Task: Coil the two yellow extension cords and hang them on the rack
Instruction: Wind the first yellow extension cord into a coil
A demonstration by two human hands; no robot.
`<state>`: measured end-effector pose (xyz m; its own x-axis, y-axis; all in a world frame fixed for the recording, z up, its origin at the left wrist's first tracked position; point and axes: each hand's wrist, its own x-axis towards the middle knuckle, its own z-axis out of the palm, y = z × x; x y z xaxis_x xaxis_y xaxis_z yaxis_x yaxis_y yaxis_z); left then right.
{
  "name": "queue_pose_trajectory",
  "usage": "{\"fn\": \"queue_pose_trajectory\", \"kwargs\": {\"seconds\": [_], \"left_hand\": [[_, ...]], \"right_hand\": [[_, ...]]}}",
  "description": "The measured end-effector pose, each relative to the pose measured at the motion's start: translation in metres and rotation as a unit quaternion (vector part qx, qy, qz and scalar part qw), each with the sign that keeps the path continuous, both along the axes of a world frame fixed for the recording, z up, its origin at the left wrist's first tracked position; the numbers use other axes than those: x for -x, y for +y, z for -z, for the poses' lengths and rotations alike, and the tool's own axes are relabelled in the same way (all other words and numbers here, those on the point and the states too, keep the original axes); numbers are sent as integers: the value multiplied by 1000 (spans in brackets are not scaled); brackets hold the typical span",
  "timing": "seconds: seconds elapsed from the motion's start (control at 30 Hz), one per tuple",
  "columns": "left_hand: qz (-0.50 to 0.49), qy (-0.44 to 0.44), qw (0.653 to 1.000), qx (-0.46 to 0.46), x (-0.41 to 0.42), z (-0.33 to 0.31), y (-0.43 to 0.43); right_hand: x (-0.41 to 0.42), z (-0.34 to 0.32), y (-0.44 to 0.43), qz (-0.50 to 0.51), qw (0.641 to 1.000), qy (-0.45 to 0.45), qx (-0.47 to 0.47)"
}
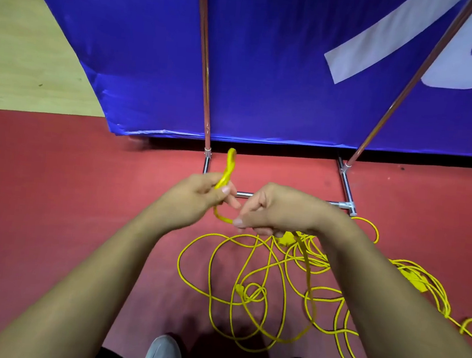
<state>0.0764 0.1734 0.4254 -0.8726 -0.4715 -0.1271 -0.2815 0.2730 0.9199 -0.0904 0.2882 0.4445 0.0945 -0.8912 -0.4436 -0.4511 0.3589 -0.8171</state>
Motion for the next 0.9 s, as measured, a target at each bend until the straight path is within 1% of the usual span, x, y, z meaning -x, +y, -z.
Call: {"fn": "queue_pose_trajectory", "kwargs": {"seconds": [0.07,0.1,0.17,0.2,0.23,0.3,0.33,0.4,0.43,0.5,0.57,0.73,0.9], "left_hand": [[49,-27,998,-22,1,-2,5],[51,-22,997,-49,2,-4,5],[2,22,993,-113,3,-10,4],[-33,57,986,-154,3,-11,2],[-62,93,974,-197,2,-14,0],[-101,144,951,-252,0,-15,-8],[-114,156,944,-267,-2,-15,-12],[-129,152,939,-279,-6,-15,-15],[-125,140,943,-273,-7,-15,-15],[-102,100,958,-250,-7,-16,-11],[-81,69,963,-248,-7,-17,-6],[-69,34,954,-288,-6,-16,-2],[-50,-9,964,-259,-3,-7,4]], "right_hand": [[1,-11,0,22,997,-54,44],[4,-13,-1,50,994,-77,66],[15,-10,0,117,981,-122,93],[22,-6,2,143,977,-123,101],[29,-1,4,159,976,-101,109],[41,14,10,184,974,-44,123],[47,23,14,203,970,-39,126],[54,39,20,254,956,-77,127],[55,45,20,282,945,-100,134],[55,48,19,325,925,-117,157],[53,44,15,327,925,-98,168],[38,21,4,263,945,21,192],[10,4,-5,183,959,64,209]]}}
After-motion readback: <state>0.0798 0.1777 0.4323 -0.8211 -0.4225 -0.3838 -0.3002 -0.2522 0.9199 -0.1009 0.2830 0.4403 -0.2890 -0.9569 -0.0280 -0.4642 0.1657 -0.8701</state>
